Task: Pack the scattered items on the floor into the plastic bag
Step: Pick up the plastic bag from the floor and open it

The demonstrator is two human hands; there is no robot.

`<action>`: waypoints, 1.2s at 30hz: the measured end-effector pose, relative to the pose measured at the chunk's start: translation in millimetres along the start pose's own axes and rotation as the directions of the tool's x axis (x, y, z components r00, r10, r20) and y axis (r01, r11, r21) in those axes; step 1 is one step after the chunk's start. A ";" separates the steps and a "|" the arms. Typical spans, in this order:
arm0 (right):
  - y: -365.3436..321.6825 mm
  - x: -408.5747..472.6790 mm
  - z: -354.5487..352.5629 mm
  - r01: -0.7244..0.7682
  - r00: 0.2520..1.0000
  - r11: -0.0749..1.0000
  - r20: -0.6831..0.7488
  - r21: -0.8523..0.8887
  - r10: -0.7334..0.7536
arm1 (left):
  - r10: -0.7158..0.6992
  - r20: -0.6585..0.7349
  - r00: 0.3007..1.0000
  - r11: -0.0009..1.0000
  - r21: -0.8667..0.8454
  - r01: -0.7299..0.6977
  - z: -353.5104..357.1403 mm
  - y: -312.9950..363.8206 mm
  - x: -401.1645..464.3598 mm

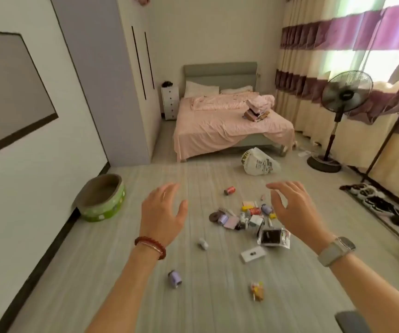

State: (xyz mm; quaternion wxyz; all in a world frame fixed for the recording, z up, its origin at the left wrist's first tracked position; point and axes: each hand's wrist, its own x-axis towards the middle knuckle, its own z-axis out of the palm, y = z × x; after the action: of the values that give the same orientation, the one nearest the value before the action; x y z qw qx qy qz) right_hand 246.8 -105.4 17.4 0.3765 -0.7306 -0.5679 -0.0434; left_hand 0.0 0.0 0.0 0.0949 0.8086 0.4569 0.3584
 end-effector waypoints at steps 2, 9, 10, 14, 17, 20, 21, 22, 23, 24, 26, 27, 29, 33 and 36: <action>11.5 -31.2 31.9 -0.079 0.996 0.996 0.054 0.031 0.078 | -0.088 0.085 0.993 0.996 -0.019 0.090 29.8 -20.9 -37.7; 46.3 -159.2 133.9 -0.401 0.727 0.909 0.566 -0.111 0.390 | -0.391 0.502 0.772 0.913 0.101 0.396 92.5 -89.6 -171.8; 50.5 -169.6 142.7 -0.434 0.681 0.892 0.602 -0.125 0.416 | -0.412 0.527 0.743 0.902 0.122 0.414 94.8 -97.4 -179.1; 69.2 -175.9 168.5 -0.489 0.538 0.851 0.701 -0.192 0.468 | -0.503 0.572 0.647 0.850 0.191 0.491 100.8 -123.8 -179.4; 90.2 -152.2 192.2 -0.513 0.437 0.825 0.754 -0.238 0.489 | -0.546 0.603 0.581 0.819 0.239 0.521 119.6 -140.9 -162.3; 113.4 -115.0 219.3 -0.518 0.387 0.815 0.779 -0.258 0.493 | -0.573 0.626 0.529 0.798 0.276 0.536 147.3 -156.5 -130.0; 125.9 -94.0 232.5 -0.531 0.383 0.807 0.777 -0.257 0.500 | -0.581 0.629 0.516 0.790 0.283 0.544 163.4 -164.3 -110.6; 137.8 -71.0 244.9 -0.545 0.379 0.798 0.773 -0.259 0.510 | -0.591 0.636 0.497 0.780 0.295 0.551 179.4 -170.4 -88.6; 149.1 -46.7 257.0 -0.556 0.376 0.789 0.768 -0.261 0.518 | -0.602 0.636 0.483 0.771 0.305 0.559 195.1 -175.8 -63.5; 159.1 -19.6 268.7 -0.561 0.370 0.784 0.766 -0.266 0.525 | -0.613 0.636 0.468 0.760 0.313 0.570 210.4 -179.9 -34.2; 175.0 40.2 292.0 -0.558 0.400 0.790 0.752 -0.253 0.524 | -0.599 0.641 0.480 0.769 0.295 0.567 240.1 -189.4 34.0; 181.2 70.1 303.6 -0.546 0.426 0.802 0.743 -0.244 0.516 | -0.581 0.640 0.502 0.786 0.283 0.549 253.6 -195.7 69.9; 188.2 129.9 324.1 -0.503 0.455 0.831 0.745 -0.238 0.488 | -0.554 0.621 0.554 0.811 0.254 0.527 276.5 -207.0 140.3; 193.3 232.6 368.6 -0.432 0.482 0.876 0.767 -0.213 0.424 | -0.544 0.554 0.630 0.818 0.184 0.545 303.5 -225.7 245.5; 197.4 292.5 409.3 -0.395 0.464 0.896 0.798 -0.202 0.385 | -0.559 0.543 0.626 0.806 0.177 0.565 324.5 -247.8 294.7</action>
State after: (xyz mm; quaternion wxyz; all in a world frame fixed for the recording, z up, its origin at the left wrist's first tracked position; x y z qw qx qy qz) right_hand 370.6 359.2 -229.6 0.0721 -0.7726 -0.4948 0.3913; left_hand 146.0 434.2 -209.2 0.3382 0.6937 0.6337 0.0538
